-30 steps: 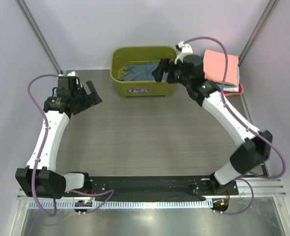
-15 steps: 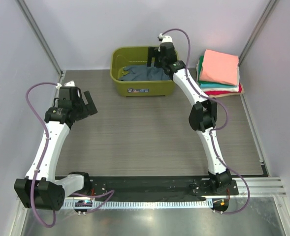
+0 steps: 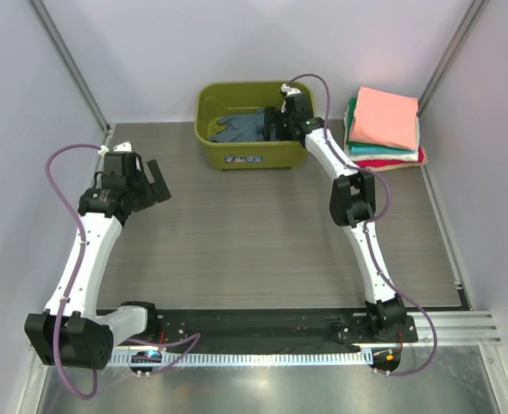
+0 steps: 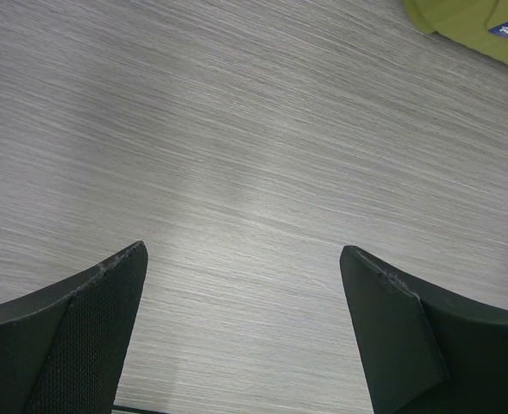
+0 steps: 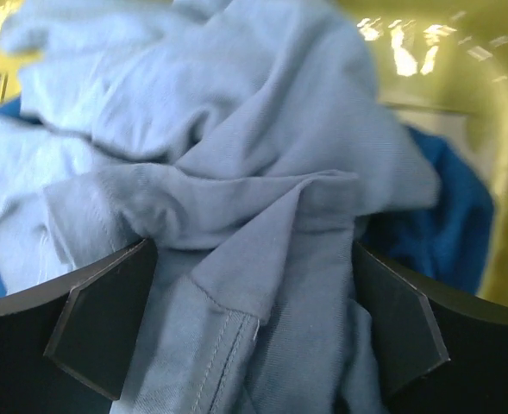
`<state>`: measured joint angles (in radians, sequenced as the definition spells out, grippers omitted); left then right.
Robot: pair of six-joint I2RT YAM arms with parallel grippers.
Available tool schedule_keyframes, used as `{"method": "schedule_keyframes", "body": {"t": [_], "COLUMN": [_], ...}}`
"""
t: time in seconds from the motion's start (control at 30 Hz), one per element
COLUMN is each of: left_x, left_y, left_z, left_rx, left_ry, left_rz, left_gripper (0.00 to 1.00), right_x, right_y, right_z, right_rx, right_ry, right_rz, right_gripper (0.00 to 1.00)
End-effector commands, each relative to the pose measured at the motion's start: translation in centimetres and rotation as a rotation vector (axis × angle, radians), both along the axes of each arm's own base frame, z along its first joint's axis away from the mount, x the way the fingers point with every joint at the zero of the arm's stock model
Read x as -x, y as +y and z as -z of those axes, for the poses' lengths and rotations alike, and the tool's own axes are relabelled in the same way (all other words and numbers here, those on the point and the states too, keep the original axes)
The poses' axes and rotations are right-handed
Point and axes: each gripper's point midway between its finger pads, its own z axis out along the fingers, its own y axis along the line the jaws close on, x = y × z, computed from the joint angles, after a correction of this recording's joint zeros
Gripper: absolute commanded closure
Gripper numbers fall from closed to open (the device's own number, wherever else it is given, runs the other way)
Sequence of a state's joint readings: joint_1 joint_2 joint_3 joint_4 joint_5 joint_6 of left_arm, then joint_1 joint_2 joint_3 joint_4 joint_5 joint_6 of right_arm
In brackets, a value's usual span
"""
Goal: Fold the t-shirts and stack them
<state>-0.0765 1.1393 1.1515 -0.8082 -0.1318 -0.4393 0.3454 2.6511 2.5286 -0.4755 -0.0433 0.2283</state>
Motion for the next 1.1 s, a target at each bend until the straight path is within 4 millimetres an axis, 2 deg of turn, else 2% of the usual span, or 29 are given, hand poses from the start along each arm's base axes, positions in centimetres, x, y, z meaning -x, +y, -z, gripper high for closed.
{"method": "schedule_keyframes", "body": {"t": [0.0,0.07,0.1,0.13,0.2,0.23,0.3,0.33,0.37,0.4,0.43,0.53,0.57,0.63,0.67,0.73,0.77,0.8,0.83,0.87,0.97,1.0,1.07], "left_x": [-0.5,-0.5,-0.5,-0.5,-0.5,-0.5,-0.5,-0.5,-0.4,-0.5,-0.4,-0.4,-0.4,-0.4,-0.4,-0.4,-0.4,-0.3,-0.3,-0.3,-0.2,-0.3,-0.2], "left_y": [0.1,0.1,0.1,0.0,0.1,0.1,0.1,0.2,0.2,0.3,0.3,0.4,0.4,0.4,0.5,0.5,0.6,0.5,0.6,0.7,0.7,0.7,0.7], "left_z": [-1.0,-0.9,-1.0,-0.9,-0.9,-0.8,-0.8,-0.8,-0.8,-0.8,-0.8,-0.8,-0.7,-0.6,-0.6,-0.6,-0.7,-0.7,-0.7,-0.8,-1.0,-1.0,-1.0], "left_rx": [-0.012,-0.011,-0.011,-0.011,-0.011,-0.013,-0.016,-0.017,-0.02,-0.023,-0.024,-0.027,-0.028,-0.028,-0.028,-0.03,-0.032,-0.033,-0.035,-0.038,-0.038,-0.037,-0.037], "left_ry": [-0.046,-0.042,-0.044,-0.041,-0.041,-0.038,-0.039,-0.04,-0.038,-0.04,-0.04,-0.038,-0.037,-0.034,-0.032,-0.033,-0.034,-0.036,-0.036,-0.037,-0.044,-0.047,-0.044], "left_rz": [0.001,0.002,0.002,0.004,0.002,0.003,0.002,0.001,-0.001,-0.004,-0.005,-0.009,-0.008,-0.008,-0.01,-0.01,-0.014,-0.012,-0.015,-0.017,-0.019,-0.018,-0.018], "left_gripper": [0.07,0.07,0.07,0.07,0.07,0.07,0.07,0.07,0.07,0.07,0.07,0.07,0.07,0.07,0.07,0.07,0.07,0.07,0.07,0.07,0.07,0.07,0.07], "right_x": [4.5,5.8,6.0,6.2,6.1,6.0,5.6,5.4,5.2,5.0,4.7,4.0,4.8,6.4,8.4,10.5,12.7,14.0,15.0,17.3,20.5,22.1,23.2], "right_y": [3.9,4.1,3.9,3.7,3.5,3.4,3.6,3.8,4.1,4.4,4.8,5.9,5.9,6.3,6.2,5.8,5.2,5.1,4.9,4.5,4.0,3.6,2.9], "right_z": [2.0,3.1,3.9,4.4,5.4,5.8,5.4,4.3,3.3,1.7,-1.8,-10.5,-16.5,-22.8,-29.6,-35.3,-39.1,-41.2,-42.4,-44.7,-46.8,-46.8,-46.6], "right_rx": [-0.031,-0.023,-0.015,-0.007,0.01,0.017,0.012,0.002,-0.009,-0.025,-0.045,-0.1,-0.134,-0.212,-0.281,-0.366,-0.395,-0.43,-0.443,-0.481,-0.527,-0.536,-0.548], "right_ry": [0.152,0.209,0.23,0.244,0.252,0.252,0.233,0.212,0.187,0.155,0.09,-0.106,-0.208,-0.307,-0.439,-0.543,-0.603,-0.628,-0.643,-0.663,-0.676,-0.661,-0.659], "right_rz": [-0.141,-0.157,-0.153,-0.151,-0.137,-0.137,-0.15,-0.16,-0.172,-0.185,-0.194,-0.225,-0.239,-0.26,-0.293,-0.311,-0.322,-0.34,-0.356,-0.381,-0.427,-0.435,-0.42], "right_gripper": [0.0,0.02,0.07,0.22,0.4,0.62,0.9,0.99,0.99,0.99,0.99,0.99,0.99,0.99,0.99,0.99,0.99,0.99,0.99,0.99,0.99,0.99,0.99]}}
